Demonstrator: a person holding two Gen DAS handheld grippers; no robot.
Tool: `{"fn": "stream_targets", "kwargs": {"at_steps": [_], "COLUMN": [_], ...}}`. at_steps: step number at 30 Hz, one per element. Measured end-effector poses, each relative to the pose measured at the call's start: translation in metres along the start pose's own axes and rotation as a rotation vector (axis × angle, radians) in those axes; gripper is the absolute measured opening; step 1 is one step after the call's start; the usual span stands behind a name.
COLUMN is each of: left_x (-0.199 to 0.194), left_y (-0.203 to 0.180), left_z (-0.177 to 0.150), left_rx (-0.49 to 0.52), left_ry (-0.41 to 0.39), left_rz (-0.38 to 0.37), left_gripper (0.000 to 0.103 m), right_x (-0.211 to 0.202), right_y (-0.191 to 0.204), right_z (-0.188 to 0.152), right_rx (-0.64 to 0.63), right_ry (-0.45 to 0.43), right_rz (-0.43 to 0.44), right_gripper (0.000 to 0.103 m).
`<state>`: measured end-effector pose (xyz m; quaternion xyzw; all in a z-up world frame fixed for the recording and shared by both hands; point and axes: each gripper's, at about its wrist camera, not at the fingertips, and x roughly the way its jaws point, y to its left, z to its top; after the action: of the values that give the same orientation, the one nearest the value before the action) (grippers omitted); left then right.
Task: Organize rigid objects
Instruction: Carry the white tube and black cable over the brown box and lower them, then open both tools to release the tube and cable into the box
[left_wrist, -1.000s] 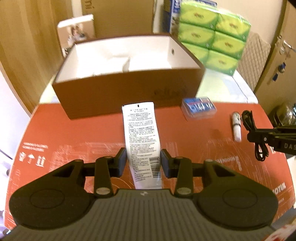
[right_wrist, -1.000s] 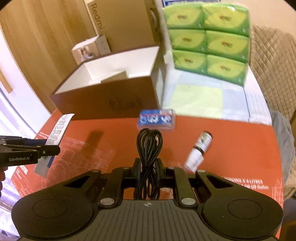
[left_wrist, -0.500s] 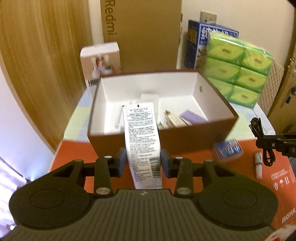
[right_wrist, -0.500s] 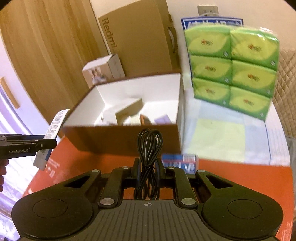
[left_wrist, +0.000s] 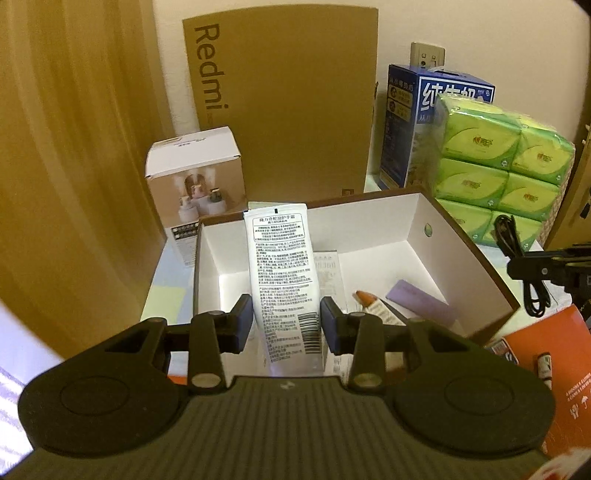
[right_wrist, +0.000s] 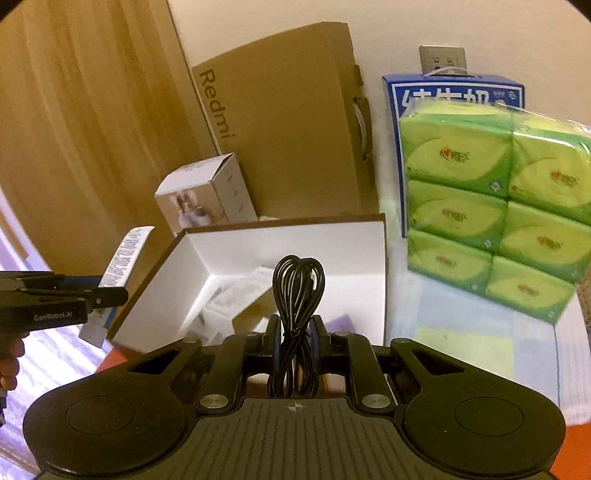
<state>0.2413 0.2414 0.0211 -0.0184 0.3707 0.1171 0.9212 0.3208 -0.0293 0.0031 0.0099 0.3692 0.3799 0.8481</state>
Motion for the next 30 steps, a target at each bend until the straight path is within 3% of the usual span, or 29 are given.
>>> {"fn": "stream_targets", "kwargs": {"at_steps": [16, 30], "left_x": [0.106, 0.149], "left_y": [0.016, 0.02], "left_z": [0.03, 0.033], "left_rx": [0.007, -0.008], "left_ry": [0.128, 0.185], "left_rz": [-0.012, -0.022], "left_gripper": [0.035, 0.036], "right_x": [0.101, 0.143], "right_y": [-0.017, -0.025], "right_z": [0.02, 0.034], "right_rx": [0.033, 0.064], "right_ry": [0.12, 0.157], "right_rz": [-0.056, -0.062], "right_gripper": [0.012, 0.012]}}
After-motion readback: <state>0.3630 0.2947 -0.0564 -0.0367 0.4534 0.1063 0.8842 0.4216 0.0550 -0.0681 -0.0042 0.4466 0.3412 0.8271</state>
